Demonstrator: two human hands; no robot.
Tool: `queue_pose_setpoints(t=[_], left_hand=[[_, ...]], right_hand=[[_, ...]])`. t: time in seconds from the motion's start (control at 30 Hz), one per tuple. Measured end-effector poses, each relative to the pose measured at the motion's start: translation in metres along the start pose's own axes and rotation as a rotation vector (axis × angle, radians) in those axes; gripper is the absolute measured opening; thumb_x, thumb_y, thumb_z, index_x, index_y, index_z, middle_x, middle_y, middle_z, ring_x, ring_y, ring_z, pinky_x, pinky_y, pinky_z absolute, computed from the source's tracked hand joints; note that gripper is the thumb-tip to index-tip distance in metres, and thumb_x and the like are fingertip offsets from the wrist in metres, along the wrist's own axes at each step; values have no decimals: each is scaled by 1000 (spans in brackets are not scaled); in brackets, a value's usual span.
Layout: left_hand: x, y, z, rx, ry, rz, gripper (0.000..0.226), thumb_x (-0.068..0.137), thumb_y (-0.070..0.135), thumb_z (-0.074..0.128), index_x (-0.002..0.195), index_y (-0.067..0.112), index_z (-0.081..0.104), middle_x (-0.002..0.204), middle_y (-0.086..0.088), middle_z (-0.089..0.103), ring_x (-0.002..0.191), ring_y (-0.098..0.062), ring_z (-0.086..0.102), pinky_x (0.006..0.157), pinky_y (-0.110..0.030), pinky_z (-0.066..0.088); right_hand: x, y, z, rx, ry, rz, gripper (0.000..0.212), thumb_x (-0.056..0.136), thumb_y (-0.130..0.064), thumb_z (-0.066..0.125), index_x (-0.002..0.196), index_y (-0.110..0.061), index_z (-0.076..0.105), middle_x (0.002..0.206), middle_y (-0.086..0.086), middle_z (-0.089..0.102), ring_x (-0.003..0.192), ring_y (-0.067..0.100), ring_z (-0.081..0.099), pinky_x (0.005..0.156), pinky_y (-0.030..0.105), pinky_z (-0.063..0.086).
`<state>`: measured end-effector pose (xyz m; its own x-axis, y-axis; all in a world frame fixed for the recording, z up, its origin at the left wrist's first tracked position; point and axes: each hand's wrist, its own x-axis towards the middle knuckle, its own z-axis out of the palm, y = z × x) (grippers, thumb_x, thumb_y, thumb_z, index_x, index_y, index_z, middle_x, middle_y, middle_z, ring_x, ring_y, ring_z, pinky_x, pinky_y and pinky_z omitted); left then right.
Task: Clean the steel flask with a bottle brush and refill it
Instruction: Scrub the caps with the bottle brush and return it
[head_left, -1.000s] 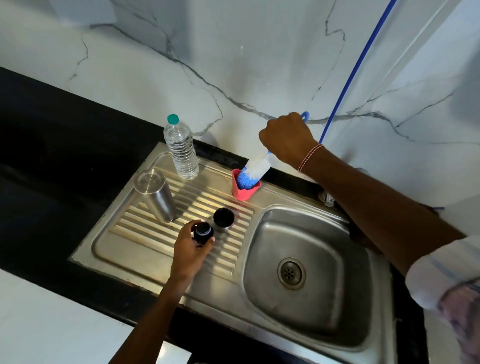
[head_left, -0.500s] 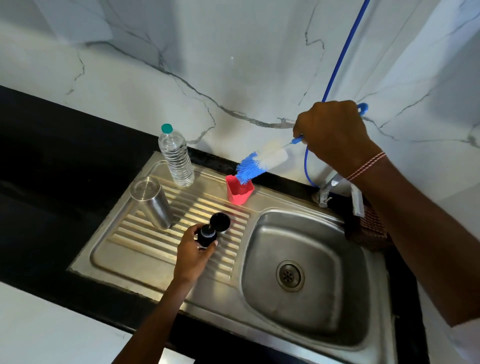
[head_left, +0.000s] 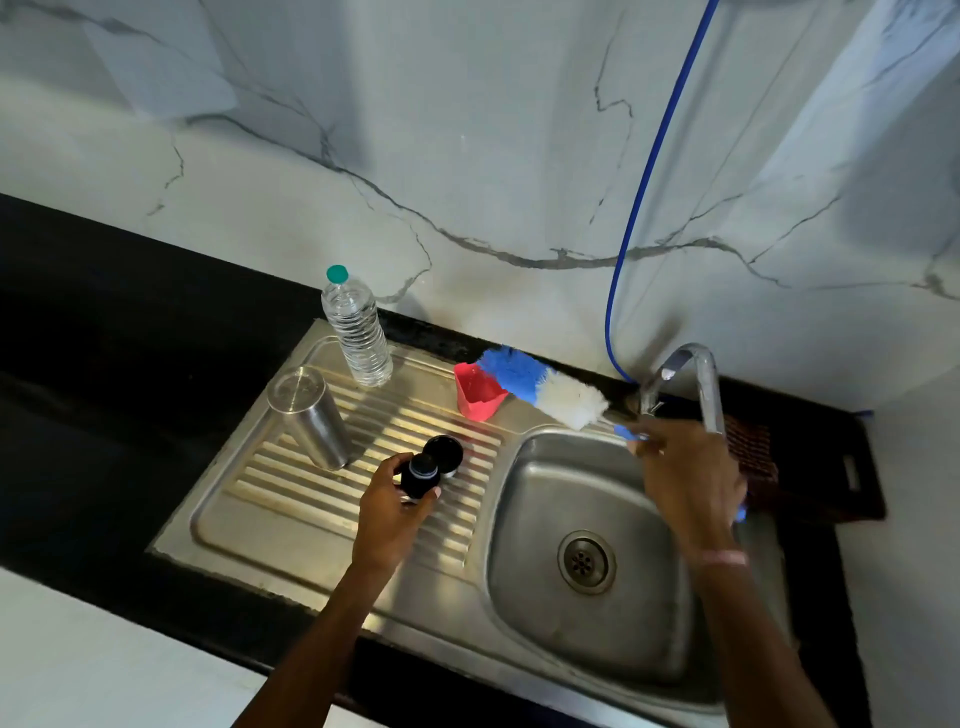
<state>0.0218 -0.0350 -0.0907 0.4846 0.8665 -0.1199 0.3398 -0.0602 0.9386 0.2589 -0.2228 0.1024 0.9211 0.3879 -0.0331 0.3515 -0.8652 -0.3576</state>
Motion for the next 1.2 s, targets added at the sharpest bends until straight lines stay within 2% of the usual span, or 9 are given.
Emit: queue_pose_setpoints(t=[0.13,0.23,0.33,0.5,0.6,0.7,0.77,0.87,1.2], left_hand=[[0,6,0,-13,-14,5,56,83,21,86,131,18,58,116,1,69,97,-5,69,75,-12,54],[1,12,5,-17,-16,1,54,86,45,80,131,23,62,112,7,72,92,-3,71,77,-20,57],[2,20,18,-118,-78,0,61,82,64,68,131,28,65,112,10,75,94,-12,74,82,-33,61],[7,40,60,-361,-235,-83,51,84,46,78,127,20,70,115,1,76,106,-14,71,93,-31,56],[10,56,91,-434,-303,-168,26,100,28,66,124,19,69,100,4,75,89,-14,69,77,-28,55],[8,73,118,-466,-334,-218,35,98,35,62,124,11,66,92,4,73,76,-11,65,65,-22,50],[6,82,132,-468,-361,-219,27,100,37,60,110,14,69,85,3,70,71,-11,60,62,-21,48],[1,88,148,-465,-409,-197,21,105,33,54,105,19,70,83,2,67,67,-11,57,63,-23,48],[-25,84,187,-331,-529,-133,23,110,22,46,118,20,68,92,3,70,80,-14,57,78,-33,48]], right_hand=[[-46,66,41,412,-157,182,26,84,-29,81,102,-47,78,101,-3,79,98,27,72,85,38,54],[-76,107,55,763,-252,358,34,65,-29,89,97,-37,82,75,-4,70,58,17,54,53,25,45],[-92,138,68,912,-281,437,18,84,-14,80,102,-16,81,70,6,67,55,14,38,45,19,30],[-112,165,66,869,-328,441,13,97,-13,67,101,-13,80,61,4,53,45,7,34,38,15,23],[-124,176,66,836,-344,373,16,98,-24,66,103,-19,80,55,-1,48,40,6,30,38,15,23],[-136,183,60,772,-286,277,17,89,-52,69,90,-41,81,55,-7,55,45,3,41,43,17,34],[-143,194,54,679,-231,230,16,93,-41,69,82,-46,80,56,-12,59,51,-3,47,52,13,38],[-152,210,46,561,-159,233,19,93,-46,62,83,-47,78,49,-6,49,48,5,42,53,20,38],[-153,202,61,464,-112,256,17,90,-64,57,87,-56,71,70,-10,69,63,8,63,65,31,53]])
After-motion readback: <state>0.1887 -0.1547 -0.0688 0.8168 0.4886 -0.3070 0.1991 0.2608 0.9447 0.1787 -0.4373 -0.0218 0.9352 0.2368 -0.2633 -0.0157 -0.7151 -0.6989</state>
